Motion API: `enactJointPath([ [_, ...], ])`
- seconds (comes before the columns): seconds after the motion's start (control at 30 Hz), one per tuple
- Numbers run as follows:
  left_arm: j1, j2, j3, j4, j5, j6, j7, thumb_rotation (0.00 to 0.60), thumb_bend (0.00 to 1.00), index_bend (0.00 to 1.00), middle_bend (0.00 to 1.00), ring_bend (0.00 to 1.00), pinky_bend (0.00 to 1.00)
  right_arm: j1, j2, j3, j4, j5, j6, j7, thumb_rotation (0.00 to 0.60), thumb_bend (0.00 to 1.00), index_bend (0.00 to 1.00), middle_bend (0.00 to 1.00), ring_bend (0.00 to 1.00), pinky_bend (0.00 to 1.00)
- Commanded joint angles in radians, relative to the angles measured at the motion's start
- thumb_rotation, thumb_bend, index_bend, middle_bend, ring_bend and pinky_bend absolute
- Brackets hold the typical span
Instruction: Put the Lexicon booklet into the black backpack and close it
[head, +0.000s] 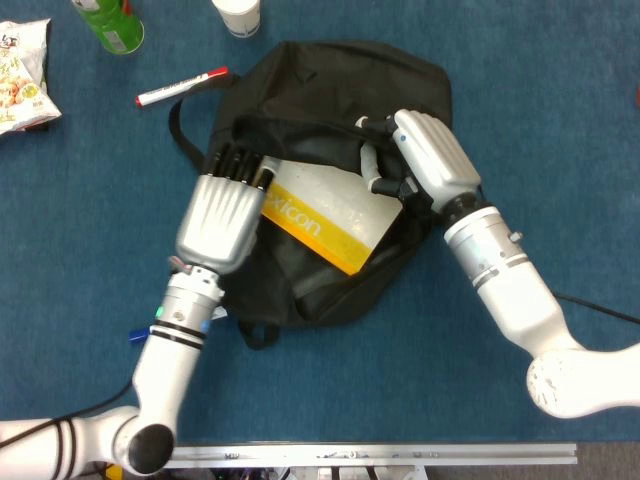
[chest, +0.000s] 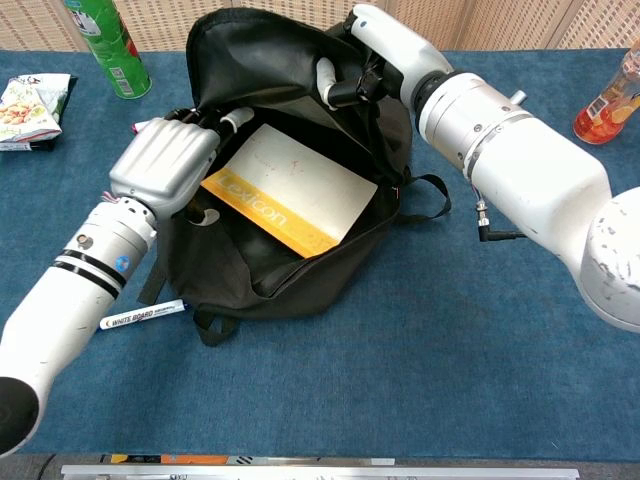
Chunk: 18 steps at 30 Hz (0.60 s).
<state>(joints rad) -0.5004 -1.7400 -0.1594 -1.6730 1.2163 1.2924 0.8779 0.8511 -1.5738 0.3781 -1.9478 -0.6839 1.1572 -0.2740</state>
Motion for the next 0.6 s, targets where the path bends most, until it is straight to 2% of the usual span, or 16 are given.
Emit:
enactJointPath([
  [0.03, 0.027, 0.078, 0.01, -0.05, -0.007, 0.012, -0.054, 0.6, 0.03, 0.0, 0.0, 0.0, 0.16, -0.002, 0.002, -0.006, 0.002, -0.004, -0.004, 0.002, 0.6, 0.68, 0.66, 0.6, 0.58, 0.84],
  [0.3, 0.094, 0.227, 0.051, -0.112, 0.011, 0.041, -0.196, 0.6, 0.03, 0.0, 0.0, 0.0, 0.16, -0.007, -0.001, -0.027, 0.015, -0.015, -0.025, 0.012, 0.6, 0.68, 0.66, 0.6, 0.58, 0.84],
  [0.47, 0.122, 0.284, 0.049, -0.121, 0.011, 0.06, -0.271, 0.6, 0.03, 0.0, 0.0, 0.0, 0.16, -0.002, -0.008, -0.035, 0.015, -0.017, -0.04, 0.011, 0.6, 0.67, 0.66, 0.6, 0.55, 0.83],
  [0.53, 0.128, 0.302, 0.042, -0.121, 0.009, 0.067, -0.292, 0.6, 0.03, 0.0, 0.0, 0.0, 0.16, 0.002, -0.008, -0.042, 0.015, -0.017, -0.058, 0.012, 0.6, 0.64, 0.65, 0.57, 0.52, 0.81],
  [0.6, 0.134, 0.322, 0.034, -0.122, 0.005, 0.073, -0.315, 0.6, 0.03, 0.0, 0.0, 0.0, 0.16, 0.01, -0.005, -0.056, 0.015, -0.01, -0.091, 0.008, 0.6, 0.53, 0.6, 0.5, 0.43, 0.71],
])
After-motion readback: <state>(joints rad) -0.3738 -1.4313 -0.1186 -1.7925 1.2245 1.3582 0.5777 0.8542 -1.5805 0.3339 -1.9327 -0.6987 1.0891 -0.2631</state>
